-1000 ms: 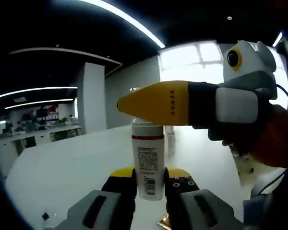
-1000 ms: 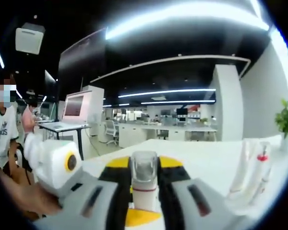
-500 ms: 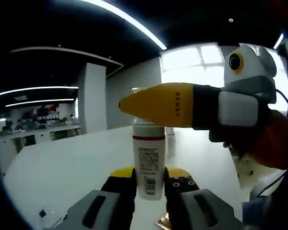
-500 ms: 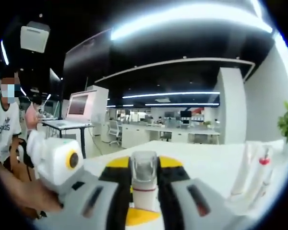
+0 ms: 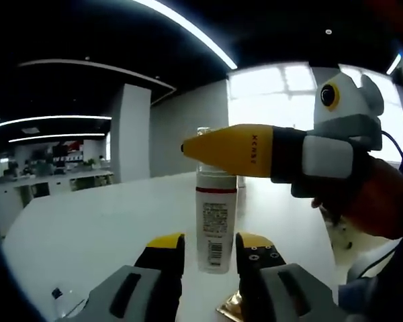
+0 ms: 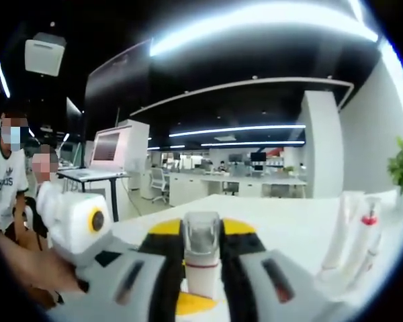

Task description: Arrange the skincare products in the storage area until every visible bottle or jar stands upright without overlapping.

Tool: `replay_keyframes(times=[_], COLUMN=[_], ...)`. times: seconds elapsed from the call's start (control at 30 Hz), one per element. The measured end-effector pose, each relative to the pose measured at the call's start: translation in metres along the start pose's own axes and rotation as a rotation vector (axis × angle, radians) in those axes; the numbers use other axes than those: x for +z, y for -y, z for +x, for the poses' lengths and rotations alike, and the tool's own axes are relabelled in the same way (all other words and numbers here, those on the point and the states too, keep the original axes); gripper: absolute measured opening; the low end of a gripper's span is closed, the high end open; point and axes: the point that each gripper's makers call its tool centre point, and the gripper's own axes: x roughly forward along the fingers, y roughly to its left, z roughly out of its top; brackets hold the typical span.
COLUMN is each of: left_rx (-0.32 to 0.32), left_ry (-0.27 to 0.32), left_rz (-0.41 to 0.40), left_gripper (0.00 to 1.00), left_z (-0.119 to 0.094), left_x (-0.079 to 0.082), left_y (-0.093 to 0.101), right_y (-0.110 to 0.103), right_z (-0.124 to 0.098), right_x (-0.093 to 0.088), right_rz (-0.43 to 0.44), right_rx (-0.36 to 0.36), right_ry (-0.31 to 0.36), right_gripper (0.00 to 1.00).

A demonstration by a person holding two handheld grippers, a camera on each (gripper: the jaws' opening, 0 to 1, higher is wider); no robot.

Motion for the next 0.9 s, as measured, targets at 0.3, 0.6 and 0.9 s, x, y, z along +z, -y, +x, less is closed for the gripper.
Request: replay_keyframes(times=[0.3,0.6,0.9], left_rx=[-0.024,-0.020,-0.003], left_ry=[-0.028,-0.057,-0.036], left_rz=[0.005,-0.005,-0.026], left_gripper=[0.45,0.67,0.91], left_z=[0.003,0.002,-0.004], left_x=[-0.008,-0.015,-0.018], left_y=[0.008,0.009,0.003], right_y=[0.004,0.014,0.024], right_z=[-0.002,-0.007,-0.012], right_x=[-0.003,-0.004,-0.010], right_rz=[0.001,0.001,0.002], right_rx=[-0.005,-0.030,-0.056], right_ry=[-0.005,-0.001,-0.017], right_gripper=[0.18,0.18,0.18])
